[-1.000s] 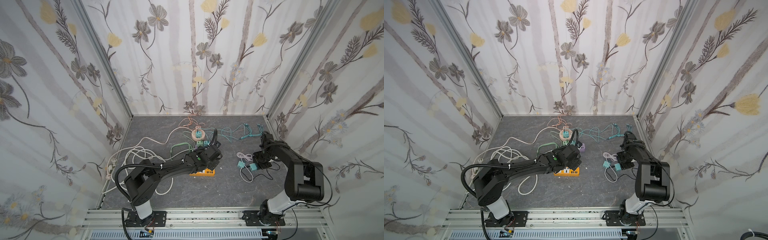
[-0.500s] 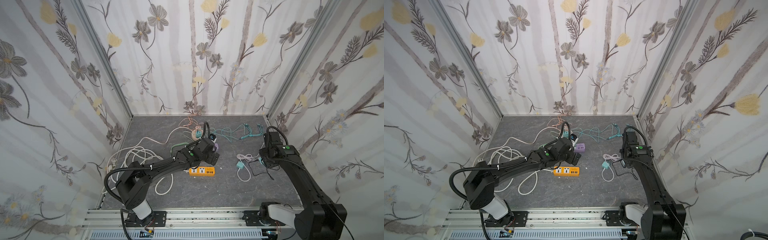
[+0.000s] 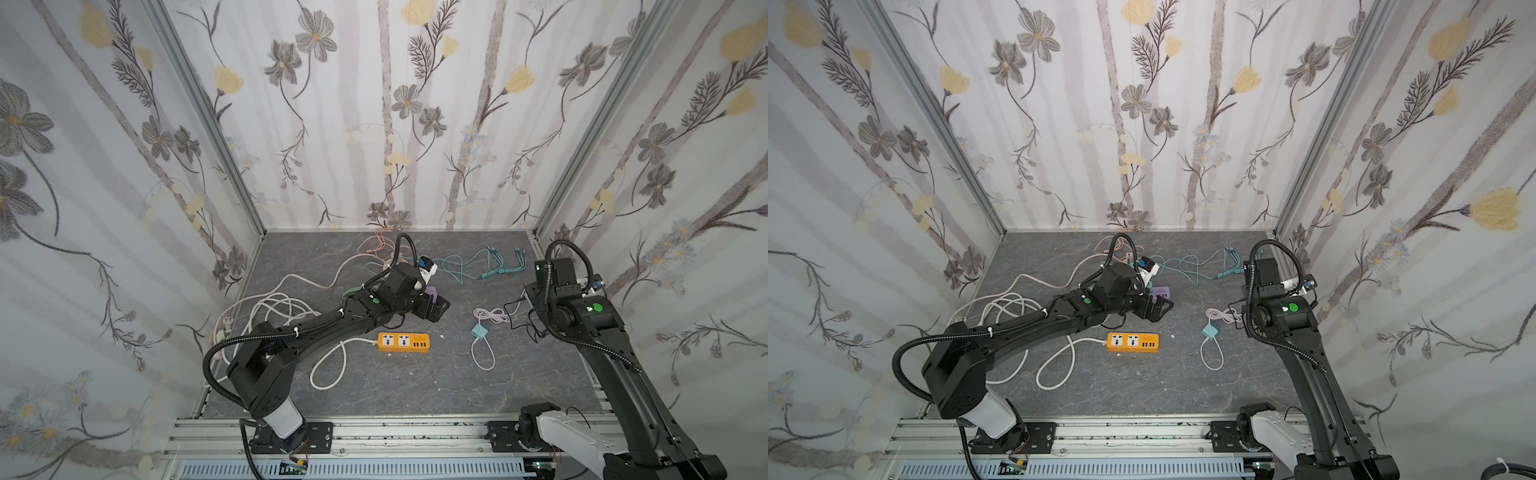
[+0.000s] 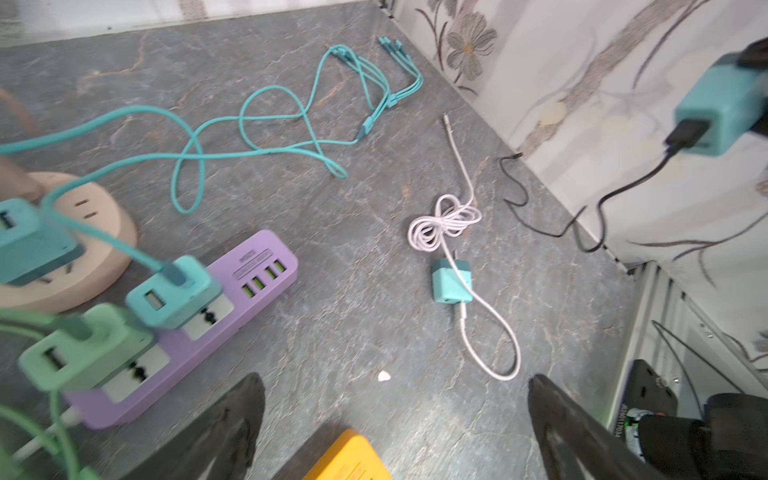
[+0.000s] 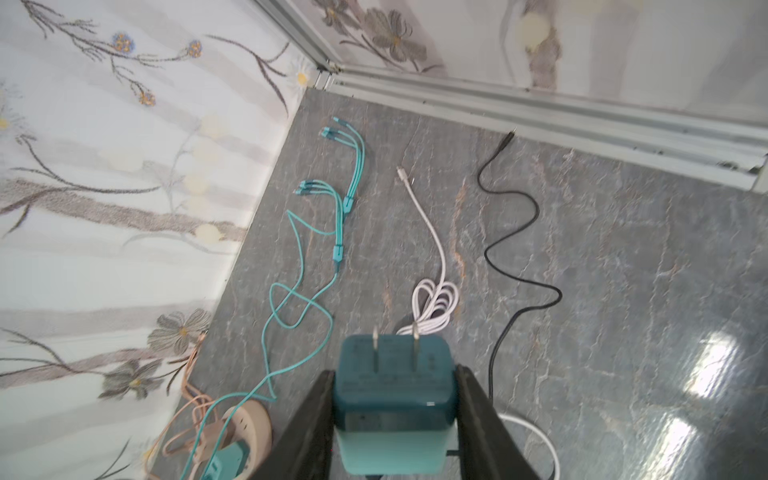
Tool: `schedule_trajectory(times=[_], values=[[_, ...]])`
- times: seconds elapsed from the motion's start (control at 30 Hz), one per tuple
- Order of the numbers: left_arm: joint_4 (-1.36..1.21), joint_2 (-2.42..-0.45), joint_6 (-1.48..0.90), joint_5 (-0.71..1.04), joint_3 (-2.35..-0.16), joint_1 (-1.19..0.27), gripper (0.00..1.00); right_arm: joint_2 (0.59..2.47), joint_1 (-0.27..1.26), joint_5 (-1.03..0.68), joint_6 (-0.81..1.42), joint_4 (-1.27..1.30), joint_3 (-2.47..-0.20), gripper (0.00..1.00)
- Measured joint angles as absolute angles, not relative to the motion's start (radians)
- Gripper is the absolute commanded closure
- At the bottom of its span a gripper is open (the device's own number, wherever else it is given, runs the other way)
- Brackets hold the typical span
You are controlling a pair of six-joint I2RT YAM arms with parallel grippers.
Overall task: Insert the plug
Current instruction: 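Bring the teal charger to the left gripper and close the left gripper on it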
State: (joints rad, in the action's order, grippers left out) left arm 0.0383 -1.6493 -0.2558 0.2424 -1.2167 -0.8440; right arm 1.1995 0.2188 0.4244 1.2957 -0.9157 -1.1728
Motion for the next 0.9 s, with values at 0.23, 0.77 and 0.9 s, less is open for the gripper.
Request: schedule_trajectory(times=[0.23, 0.77, 0.9], values=[[-0.101, -1.737, -0.358, 0.393, -1.282, -0.844, 0.09, 1.223, 0.342, 0.297, 1.517, -0.788, -1.11, 0.7], [-0.342, -1.867, -0.498, 0.508, -1.372, -0.845, 0.29, 1.239, 0.511, 0.268, 1.864, -0.601, -1.067, 0.69], [-0.41, -1.88, -0.509, 0.549, -1.371, -0.846, 0.42, 1.238, 0.522, 0.265, 1.896, -0.568, -1.063, 0.69]])
